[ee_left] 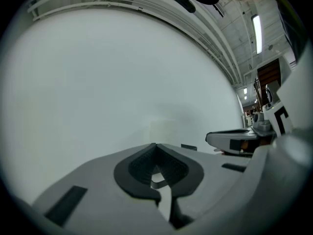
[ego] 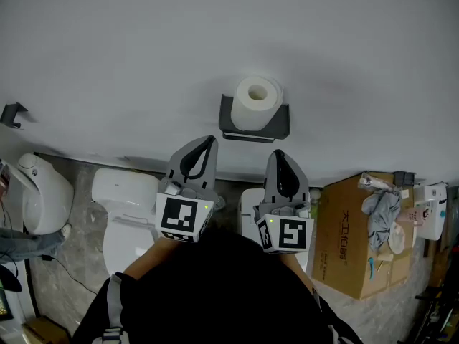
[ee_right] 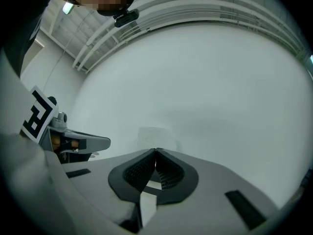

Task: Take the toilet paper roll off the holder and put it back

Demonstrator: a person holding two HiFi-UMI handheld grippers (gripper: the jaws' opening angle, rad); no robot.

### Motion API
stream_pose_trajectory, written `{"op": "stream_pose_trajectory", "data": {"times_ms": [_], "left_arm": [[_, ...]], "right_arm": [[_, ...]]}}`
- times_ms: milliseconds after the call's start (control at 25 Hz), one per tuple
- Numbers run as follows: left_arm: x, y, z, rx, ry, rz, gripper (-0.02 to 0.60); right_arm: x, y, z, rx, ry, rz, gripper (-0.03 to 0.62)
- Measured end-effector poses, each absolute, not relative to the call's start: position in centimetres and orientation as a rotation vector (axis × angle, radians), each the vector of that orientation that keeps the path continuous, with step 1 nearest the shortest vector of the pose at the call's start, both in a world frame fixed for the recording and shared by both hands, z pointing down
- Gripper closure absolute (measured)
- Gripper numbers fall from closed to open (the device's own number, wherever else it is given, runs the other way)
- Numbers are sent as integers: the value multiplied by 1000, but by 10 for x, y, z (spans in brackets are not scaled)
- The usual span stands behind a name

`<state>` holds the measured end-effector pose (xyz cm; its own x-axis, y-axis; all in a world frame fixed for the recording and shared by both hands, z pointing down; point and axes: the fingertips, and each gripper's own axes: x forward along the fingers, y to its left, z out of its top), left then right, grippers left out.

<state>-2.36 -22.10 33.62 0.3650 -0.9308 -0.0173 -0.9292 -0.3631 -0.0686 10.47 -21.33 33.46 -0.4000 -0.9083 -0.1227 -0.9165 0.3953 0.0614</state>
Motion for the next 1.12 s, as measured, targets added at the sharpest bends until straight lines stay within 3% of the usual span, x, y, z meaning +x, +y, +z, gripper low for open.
{"op": "stream_pose_trajectory", "data": {"times_ms": [1120], "left_arm": [[-26, -208, 355, -2638, 1797, -57, 575]], "right_arm": [[100, -208, 334, -1695, 2562, 199, 571]]}}
